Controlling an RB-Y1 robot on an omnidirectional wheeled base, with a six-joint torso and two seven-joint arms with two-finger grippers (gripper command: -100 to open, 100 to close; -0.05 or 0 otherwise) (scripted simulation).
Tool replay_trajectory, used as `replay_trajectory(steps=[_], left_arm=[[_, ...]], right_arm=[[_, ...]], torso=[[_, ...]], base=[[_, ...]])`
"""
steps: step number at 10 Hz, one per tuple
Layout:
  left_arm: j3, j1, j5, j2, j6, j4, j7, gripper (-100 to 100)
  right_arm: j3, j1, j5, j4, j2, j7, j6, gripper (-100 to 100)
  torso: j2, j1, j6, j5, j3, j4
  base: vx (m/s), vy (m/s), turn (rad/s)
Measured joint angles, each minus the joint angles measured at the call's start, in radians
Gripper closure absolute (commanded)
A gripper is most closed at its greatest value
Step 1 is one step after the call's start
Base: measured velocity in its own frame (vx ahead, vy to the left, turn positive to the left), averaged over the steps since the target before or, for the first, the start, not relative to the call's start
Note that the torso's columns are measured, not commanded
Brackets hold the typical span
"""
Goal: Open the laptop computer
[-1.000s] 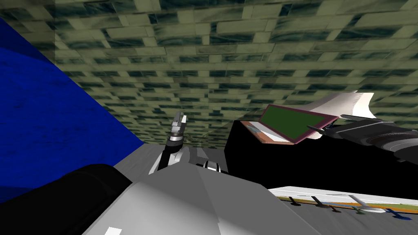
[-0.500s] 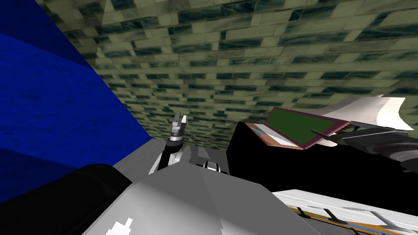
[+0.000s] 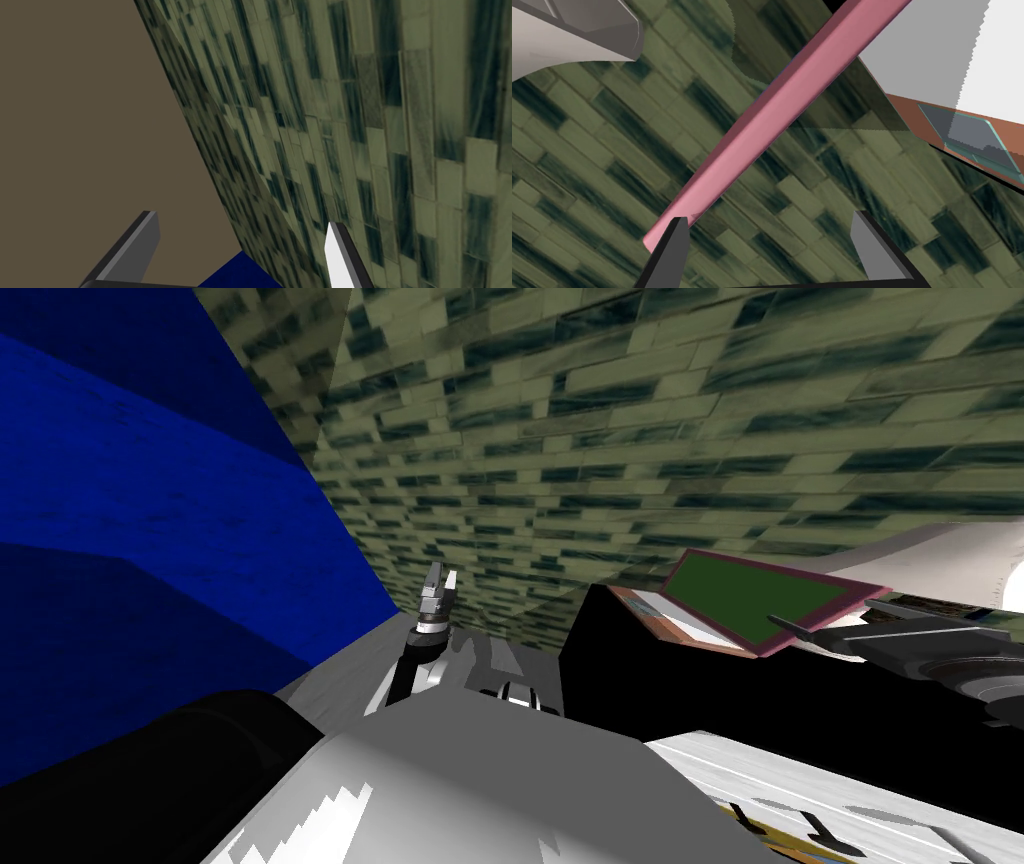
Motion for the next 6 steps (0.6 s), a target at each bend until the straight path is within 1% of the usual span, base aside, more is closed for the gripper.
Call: replay_trajectory(steps=[2, 3, 4, 5, 6], left_arm=[[0.000, 0.000, 0.000, 0.000, 0.000, 0.000, 0.000, 0], [0.000, 0.000, 0.000, 0.000, 0.000, 0.000, 0.000, 0], [0.000, 0.000, 0.000, 0.000, 0.000, 0.000, 0.000, 0], [0.000, 0.001, 0.000, 0.000, 0.000, 0.000, 0.000, 0], [0.000, 0.001, 0.000, 0.000, 0.000, 0.000, 0.000, 0]], right_arm=[[0.016, -0.018, -0.031, 0.028, -0.016, -0.002, -0.016, -100], [0.022, -0.029, -0.049, 0.044, -0.028, -0.001, -0.027, -100], [0.023, -0.030, -0.051, 0.046, -0.029, 0.000, -0.030, -100], [0.023, -0.029, -0.050, 0.046, -0.028, 0.000, -0.029, 100], [0.023, -0.029, -0.051, 0.046, -0.028, 0.000, -0.029, 100]], torso=[[0.005, 0.005, 0.003, 0.004, 0.003, 0.004], [0.005, 0.009, 0.004, 0.006, 0.004, 0.004], [0.002, 0.015, 0.004, 0.008, 0.002, 0.004], [0.001, 0.017, 0.004, 0.009, 0.001, 0.003], [0.003, 0.014, 0.003, 0.008, 0.002, 0.004]], base=[[-0.181, -0.167, 0.140], [-0.073, -0.075, 0.026], [-0.015, -0.019, -0.008], [-0.008, -0.009, -0.002], [-0.022, 0.011, 0.068]])
